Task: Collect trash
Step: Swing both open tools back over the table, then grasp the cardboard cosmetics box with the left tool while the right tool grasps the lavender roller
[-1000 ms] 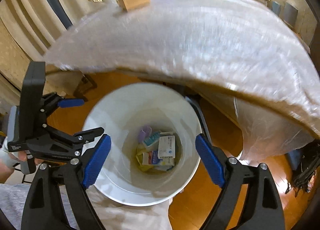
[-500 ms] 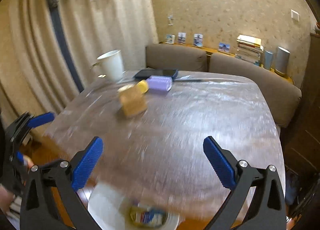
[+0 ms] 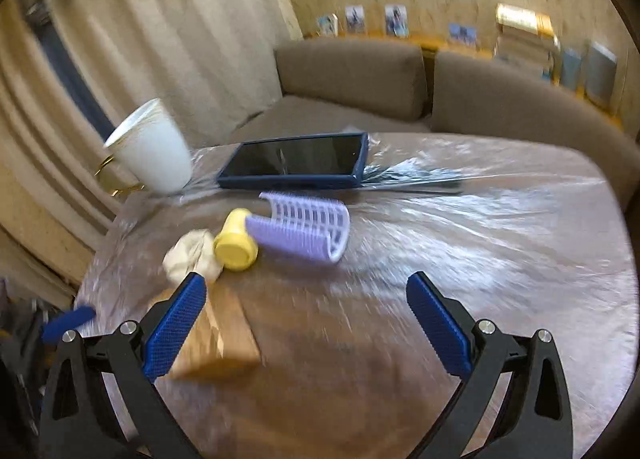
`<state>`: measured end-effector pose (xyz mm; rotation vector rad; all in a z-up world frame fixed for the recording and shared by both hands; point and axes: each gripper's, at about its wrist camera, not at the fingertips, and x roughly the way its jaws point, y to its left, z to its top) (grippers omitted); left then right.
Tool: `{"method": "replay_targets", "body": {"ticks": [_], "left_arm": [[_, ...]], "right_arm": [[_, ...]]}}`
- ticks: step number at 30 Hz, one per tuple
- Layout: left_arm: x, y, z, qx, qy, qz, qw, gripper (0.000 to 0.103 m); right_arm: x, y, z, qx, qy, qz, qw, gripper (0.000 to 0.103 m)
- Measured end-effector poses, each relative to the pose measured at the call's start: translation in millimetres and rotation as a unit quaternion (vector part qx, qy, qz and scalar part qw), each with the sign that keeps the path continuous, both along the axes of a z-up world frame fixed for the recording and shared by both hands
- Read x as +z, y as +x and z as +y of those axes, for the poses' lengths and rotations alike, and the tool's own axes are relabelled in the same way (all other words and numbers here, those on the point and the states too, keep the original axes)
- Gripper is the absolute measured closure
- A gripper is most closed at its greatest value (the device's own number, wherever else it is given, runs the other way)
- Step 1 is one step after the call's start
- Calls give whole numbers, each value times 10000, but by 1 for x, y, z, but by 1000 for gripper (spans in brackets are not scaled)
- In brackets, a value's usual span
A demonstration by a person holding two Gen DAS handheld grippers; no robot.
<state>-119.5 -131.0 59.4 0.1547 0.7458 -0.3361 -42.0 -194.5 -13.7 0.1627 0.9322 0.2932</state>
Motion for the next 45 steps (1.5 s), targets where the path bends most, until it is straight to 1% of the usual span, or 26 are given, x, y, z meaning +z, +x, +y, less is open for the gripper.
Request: {"method": "replay_targets", "body": {"ticks": [2, 7, 10, 14, 16, 17, 18, 19, 20, 21, 23, 25, 31, 35, 36, 37, 38, 42, 43, 45], "left_arm": [[-2, 4, 1, 82, -33, 2, 10000, 1], [-9, 23, -4, 207, 165, -84, 9996, 1], [-12, 31, -4, 140, 155, -53, 9998, 1], [-16, 38, -8, 22, 181, -17, 9998, 1], [-17, 40, -11, -44, 170, 5, 9998, 2], [-18, 41, -11, -75, 165, 24, 9998, 4], [-18, 41, -13, -96, 166, 52, 9998, 7], [-20, 43, -14, -126, 155, 107, 9997, 13], [-22, 45, -14, -154, 128, 170, 9997, 20], [-25, 47, -14, -183, 77, 263, 9995, 24], [-28, 50, -14, -203, -1, 399, 9990, 38], [-30, 51, -13, -218, -42, 447, 9988, 43], [-28, 45, -12, -219, 15, 332, 9992, 43], [-25, 40, -11, -162, 7, 304, 9994, 43], [-24, 39, -10, -137, -19, 320, 9994, 43], [-24, 38, -9, -132, -54, 338, 9993, 43], [-23, 36, -9, -127, -90, 349, 9993, 43], [-23, 32, -9, -108, -108, 365, 9992, 43], [-23, 32, -9, -106, -120, 381, 9991, 43], [-22, 31, -7, -91, -145, 408, 9990, 43]], "right_arm": [[-4, 16, 9, -22, 123, 81, 9999, 4], [-9, 41, 31, -146, -145, 163, 9997, 4], [-15, 55, 36, -228, -193, 280, 9992, 4], [-25, 66, 31, -362, 27, 549, 9978, 6], [-25, 67, 29, -407, 24, 528, 9978, 10], [-26, 67, 28, -409, 5, 529, 9978, 12], [-26, 68, 28, -396, 15, 511, 9979, 17], [-25, 68, 27, -388, 2, 495, 9980, 28], [-25, 68, 27, -368, -56, 474, 9982, 32], [-25, 68, 26, -336, -65, 455, 9984, 32], [-25, 66, 23, -300, -54, 401, 9987, 32], [-24, 62, 20, -301, -66, 338, 9990, 32], [-14, 51, 8, -346, -43, 61, 9994, 32], [-6, 42, -3, -346, 143, -14, 9993, 39], [-6, 41, -4, -332, 147, -16, 9993, 40], [-6, 40, -4, -316, 135, -17, 9994, 44], [-7, 39, -4, -288, 104, -3, 9995, 44], [-14, 38, -1, -172, -27, 94, 9998, 43], [-15, 38, 0, -152, -69, 83, 9998, 39], [-16, 37, 2, -85, -212, 15, 9997, 35]]}}
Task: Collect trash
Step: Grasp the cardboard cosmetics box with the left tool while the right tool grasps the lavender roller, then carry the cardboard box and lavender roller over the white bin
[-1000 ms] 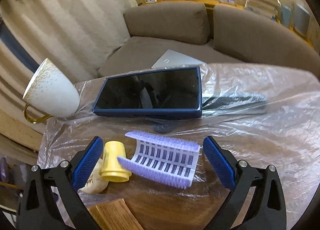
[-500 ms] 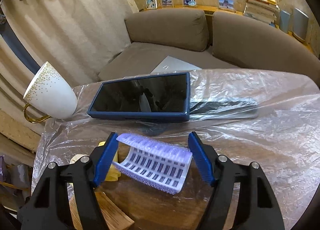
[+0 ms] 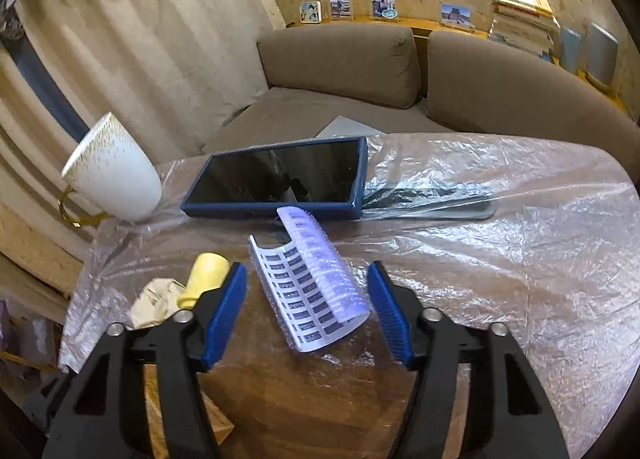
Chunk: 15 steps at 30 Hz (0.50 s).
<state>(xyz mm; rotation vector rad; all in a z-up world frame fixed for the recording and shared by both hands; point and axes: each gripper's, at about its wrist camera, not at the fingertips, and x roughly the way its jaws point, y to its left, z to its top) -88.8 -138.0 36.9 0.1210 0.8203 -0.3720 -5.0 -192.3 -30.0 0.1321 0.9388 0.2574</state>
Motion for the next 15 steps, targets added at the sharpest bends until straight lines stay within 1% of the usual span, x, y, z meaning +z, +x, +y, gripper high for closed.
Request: {"method": "replay_targets", "body": {"ticks": [3, 5, 6, 8, 9, 11, 13, 15], "left_arm": [[1, 3, 3, 48, -25, -1, 10000, 43], [1, 3, 4, 62, -41, 10, 10000, 43], [0, 4, 5, 68, -41, 13, 10000, 43], [0, 4, 5, 68, -22, 33, 10000, 43], [-1, 4, 4, 69, -17, 42, 10000, 43], [-1, 3, 5, 87, -25, 61, 9999, 43], [-2, 3, 7, 114, -48, 83, 9999, 43], [-3, 3, 9, 153, -61, 95, 9998, 43]], "right_arm": [[0, 0, 5, 138, -130, -56, 9998, 33], [-2, 0, 10, 240, -416, -105, 9988, 33], [-5, 1, 12, 305, -527, -63, 9981, 36], [-9, 3, 15, 395, -605, 40, 9974, 49], [-10, 2, 16, 403, -615, 44, 9973, 56], [-8, 0, 13, 348, -543, -8, 9979, 57], [-4, -6, 9, 345, -339, -22, 9988, 58], [0, -13, 5, 374, -235, -89, 9990, 59]]}}
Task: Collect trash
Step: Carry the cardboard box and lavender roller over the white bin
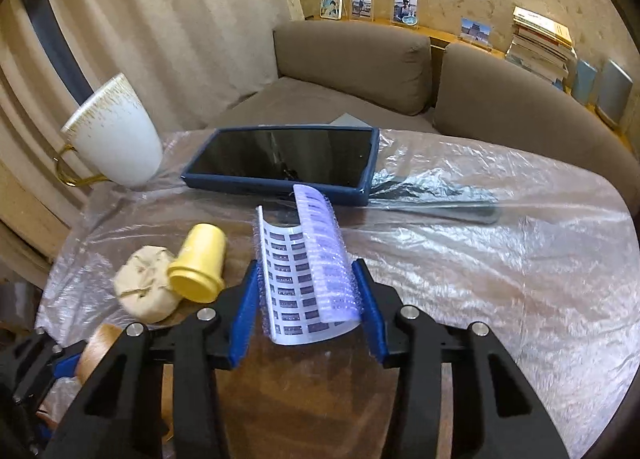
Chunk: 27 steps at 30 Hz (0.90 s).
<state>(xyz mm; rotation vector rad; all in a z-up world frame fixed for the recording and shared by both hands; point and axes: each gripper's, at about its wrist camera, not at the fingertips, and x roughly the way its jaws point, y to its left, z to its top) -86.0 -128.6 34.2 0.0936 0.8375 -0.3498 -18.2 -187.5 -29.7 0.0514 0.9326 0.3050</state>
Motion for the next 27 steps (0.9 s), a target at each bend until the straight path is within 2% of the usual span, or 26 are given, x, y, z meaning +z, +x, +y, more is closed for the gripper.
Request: {"method": "replay_targets", "body": {"ticks": [9, 27], "left_arm": [[2, -9, 6, 74, -77, 2, 9999, 43], [14, -50, 10, 74, -330, -1, 9994, 43]], "right_arm": [[16, -51, -17, 93, 482, -110, 9987, 60], [20, -162, -39, 45, 931, -84, 9956, 60]]}}
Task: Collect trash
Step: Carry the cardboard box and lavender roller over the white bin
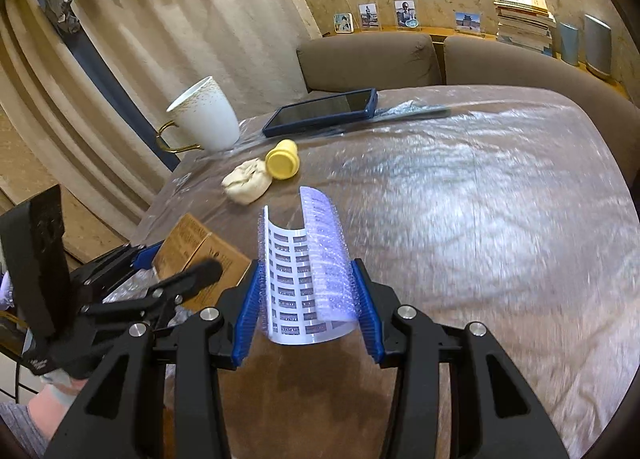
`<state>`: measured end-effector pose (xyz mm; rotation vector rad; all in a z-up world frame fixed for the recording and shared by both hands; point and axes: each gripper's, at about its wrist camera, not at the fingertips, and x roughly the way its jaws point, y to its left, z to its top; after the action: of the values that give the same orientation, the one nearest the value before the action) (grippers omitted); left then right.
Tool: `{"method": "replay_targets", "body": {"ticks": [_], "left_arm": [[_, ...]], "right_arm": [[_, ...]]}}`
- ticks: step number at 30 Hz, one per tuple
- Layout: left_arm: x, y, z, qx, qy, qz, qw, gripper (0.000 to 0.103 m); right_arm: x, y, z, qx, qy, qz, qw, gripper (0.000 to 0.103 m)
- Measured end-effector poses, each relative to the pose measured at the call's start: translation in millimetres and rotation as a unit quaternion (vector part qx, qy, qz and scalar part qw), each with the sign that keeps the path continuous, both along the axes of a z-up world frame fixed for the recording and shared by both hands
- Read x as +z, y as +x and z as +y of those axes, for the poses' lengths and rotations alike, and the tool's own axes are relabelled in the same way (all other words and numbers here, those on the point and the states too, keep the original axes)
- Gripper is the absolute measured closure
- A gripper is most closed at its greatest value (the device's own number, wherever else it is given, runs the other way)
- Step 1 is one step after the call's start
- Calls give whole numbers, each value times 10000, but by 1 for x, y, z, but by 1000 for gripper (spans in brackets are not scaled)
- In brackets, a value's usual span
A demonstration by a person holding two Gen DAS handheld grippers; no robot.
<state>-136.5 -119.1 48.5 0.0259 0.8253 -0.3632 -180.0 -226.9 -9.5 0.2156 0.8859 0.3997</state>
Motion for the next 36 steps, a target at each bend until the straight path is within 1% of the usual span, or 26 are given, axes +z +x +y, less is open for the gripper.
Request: {"method": "replay_targets", "body": {"ticks": [11, 22, 29, 36], "left_arm": [[-3, -37, 5, 93, -13, 157, 9998, 43], [3, -80, 11, 146, 163, 107, 9997, 43], [6, -109, 11, 55, 226, 94, 9997, 43], [5, -135, 8, -159, 376, 154, 9990, 43]], "right_arm": [[-10, -60, 1, 59, -52, 161, 9998, 60], [-8, -99, 6, 47, -398, 43, 9992, 60], [-5, -124, 15, 217, -511, -6, 9985, 60], [-4, -147, 22, 415, -648, -4, 9970, 60]]}}
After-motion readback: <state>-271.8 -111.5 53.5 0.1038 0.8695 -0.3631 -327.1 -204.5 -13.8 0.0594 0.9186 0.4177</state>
